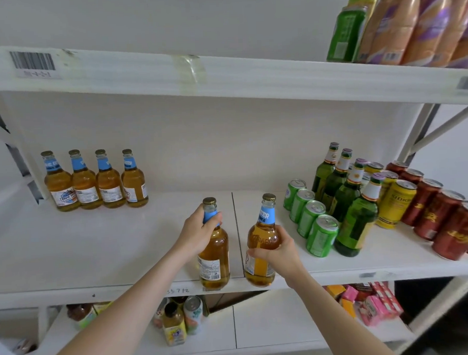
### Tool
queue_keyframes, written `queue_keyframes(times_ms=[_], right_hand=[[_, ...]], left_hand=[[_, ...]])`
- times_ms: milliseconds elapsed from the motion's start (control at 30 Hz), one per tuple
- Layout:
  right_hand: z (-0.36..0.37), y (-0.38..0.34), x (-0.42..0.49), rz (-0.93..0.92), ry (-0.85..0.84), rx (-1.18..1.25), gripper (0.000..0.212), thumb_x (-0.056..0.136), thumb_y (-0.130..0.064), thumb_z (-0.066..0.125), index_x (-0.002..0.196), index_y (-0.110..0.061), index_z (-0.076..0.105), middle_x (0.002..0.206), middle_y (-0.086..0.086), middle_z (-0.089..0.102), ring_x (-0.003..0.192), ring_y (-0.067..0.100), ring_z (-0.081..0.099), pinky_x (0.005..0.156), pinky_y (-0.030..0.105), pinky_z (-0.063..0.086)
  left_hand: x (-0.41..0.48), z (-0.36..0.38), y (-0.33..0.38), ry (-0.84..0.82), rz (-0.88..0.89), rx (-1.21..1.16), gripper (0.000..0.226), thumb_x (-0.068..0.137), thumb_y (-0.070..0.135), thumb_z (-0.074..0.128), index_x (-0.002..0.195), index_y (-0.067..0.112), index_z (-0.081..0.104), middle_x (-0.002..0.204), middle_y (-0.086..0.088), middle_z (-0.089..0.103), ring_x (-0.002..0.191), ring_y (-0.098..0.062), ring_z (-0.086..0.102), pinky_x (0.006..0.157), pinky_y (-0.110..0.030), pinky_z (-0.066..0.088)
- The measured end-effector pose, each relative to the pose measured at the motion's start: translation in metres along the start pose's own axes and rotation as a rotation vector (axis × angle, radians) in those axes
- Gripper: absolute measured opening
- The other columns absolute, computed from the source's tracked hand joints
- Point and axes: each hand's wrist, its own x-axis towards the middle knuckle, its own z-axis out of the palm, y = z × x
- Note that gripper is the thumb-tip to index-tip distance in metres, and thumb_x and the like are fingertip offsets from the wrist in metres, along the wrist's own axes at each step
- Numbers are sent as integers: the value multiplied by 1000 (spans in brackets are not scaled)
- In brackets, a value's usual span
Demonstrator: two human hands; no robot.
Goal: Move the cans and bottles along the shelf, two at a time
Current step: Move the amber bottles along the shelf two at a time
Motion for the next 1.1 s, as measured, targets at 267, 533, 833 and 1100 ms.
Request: queue_keyframes(times_ms=[267,533,833,1100], right_hand=[[-37,9,39,8,71,6,73,46,-30,92,110,-34,58,99,-7,72,93,13,68,76,32,57],[-41,6,105,5,139,59,79,36,-38,89,109,-37,58,100,-6,71,94,15,68,80,37,58],[-42,10,173,-19,180,55,76,43,-32,92,110,-36,57,101,-6,70,95,16,68,87,43,57],[-46,19,227,-10,204,40,81,52,-24,92,122,-33,51,108,-8,65,101,17,63,94,43,53]], left_hand=[[42,43,8,-28,50,38,14,98,33,54,102,20,57,98,1,69,95,-12,64,86,-28,49],[111,61,11,-56,102,72,17,98,31,54,105,16,57,101,-3,69,97,-16,64,86,-28,48],[171,81,-2,-42,119,76,13,98,31,55,104,20,55,102,-3,69,98,-16,64,87,-28,48],[215,98,-6,-34,110,66,15,98,31,54,106,18,55,104,-3,68,100,-16,64,92,-31,48]])
